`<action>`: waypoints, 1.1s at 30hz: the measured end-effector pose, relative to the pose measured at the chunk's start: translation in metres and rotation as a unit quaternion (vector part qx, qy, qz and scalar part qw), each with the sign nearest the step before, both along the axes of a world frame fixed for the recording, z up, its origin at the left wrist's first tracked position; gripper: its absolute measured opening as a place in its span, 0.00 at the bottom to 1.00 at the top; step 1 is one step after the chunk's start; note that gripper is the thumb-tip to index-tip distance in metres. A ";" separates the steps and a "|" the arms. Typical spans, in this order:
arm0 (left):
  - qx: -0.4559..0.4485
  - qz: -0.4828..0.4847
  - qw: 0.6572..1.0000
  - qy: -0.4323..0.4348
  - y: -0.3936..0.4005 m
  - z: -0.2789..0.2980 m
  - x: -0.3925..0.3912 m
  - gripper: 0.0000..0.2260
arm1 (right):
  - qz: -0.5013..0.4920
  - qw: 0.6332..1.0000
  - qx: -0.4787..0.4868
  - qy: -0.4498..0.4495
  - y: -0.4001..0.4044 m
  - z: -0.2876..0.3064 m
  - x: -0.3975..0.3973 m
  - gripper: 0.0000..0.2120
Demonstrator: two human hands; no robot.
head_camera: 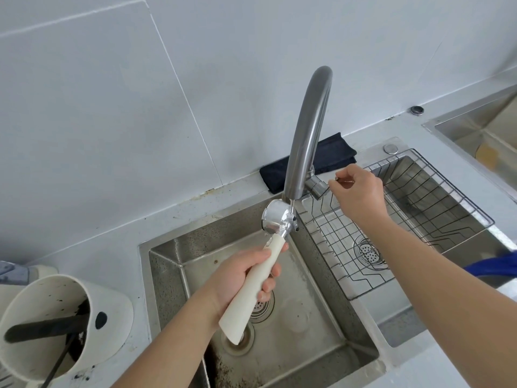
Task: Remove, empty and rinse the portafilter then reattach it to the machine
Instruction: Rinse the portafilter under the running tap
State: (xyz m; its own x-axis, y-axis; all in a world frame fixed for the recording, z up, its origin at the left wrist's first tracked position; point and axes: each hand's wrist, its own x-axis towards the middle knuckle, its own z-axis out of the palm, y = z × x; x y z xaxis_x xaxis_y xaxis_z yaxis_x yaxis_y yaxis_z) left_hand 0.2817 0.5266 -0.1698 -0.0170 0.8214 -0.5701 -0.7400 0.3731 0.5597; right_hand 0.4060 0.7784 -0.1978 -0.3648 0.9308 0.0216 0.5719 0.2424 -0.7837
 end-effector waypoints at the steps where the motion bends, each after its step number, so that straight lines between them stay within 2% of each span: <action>1: -0.006 -0.003 0.999 0.031 0.000 -0.001 -0.002 0.16 | 0.000 1.000 0.001 0.000 0.000 0.000 0.000 0.03; 6: -0.028 -0.057 0.978 0.199 -0.004 -0.004 -0.008 0.16 | 0.001 1.000 -0.005 0.004 0.001 -0.002 0.000 0.02; 13: -0.023 -0.142 0.888 0.437 0.000 -0.007 -0.015 0.20 | -0.002 1.000 -0.003 0.005 0.000 -0.002 0.000 0.02; 19: -0.007 -0.175 0.819 0.546 0.002 -0.009 -0.019 0.23 | 0.003 1.000 -0.004 0.006 0.001 -0.001 0.000 0.02; 22: 0.010 -0.171 0.754 0.634 0.004 -0.010 -0.019 0.24 | 0.004 1.000 -0.003 0.008 0.001 -0.002 0.001 0.02; 25: -0.010 -0.170 0.687 0.706 0.007 -0.015 -0.019 0.26 | 0.006 1.000 -0.004 0.008 0.001 -0.002 0.001 0.02; 27: -0.013 -0.171 0.656 0.735 0.009 -0.017 -0.020 0.25 | 0.008 1.000 -0.006 0.009 0.001 -0.003 0.001 0.02; 33: -0.019 -0.157 0.610 0.777 0.011 -0.016 -0.017 0.23 | 0.010 1.000 -0.006 0.010 0.002 -0.003 0.001 0.02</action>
State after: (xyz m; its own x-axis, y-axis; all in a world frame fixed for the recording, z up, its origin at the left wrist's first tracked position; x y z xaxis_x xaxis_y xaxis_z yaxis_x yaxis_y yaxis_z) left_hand 0.2650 0.5374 -0.1860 -0.4064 0.9098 -0.0846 0.7829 0.3945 0.4810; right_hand 0.4069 0.7801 -0.2010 -0.3830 0.9236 0.0187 0.5508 0.2446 -0.7980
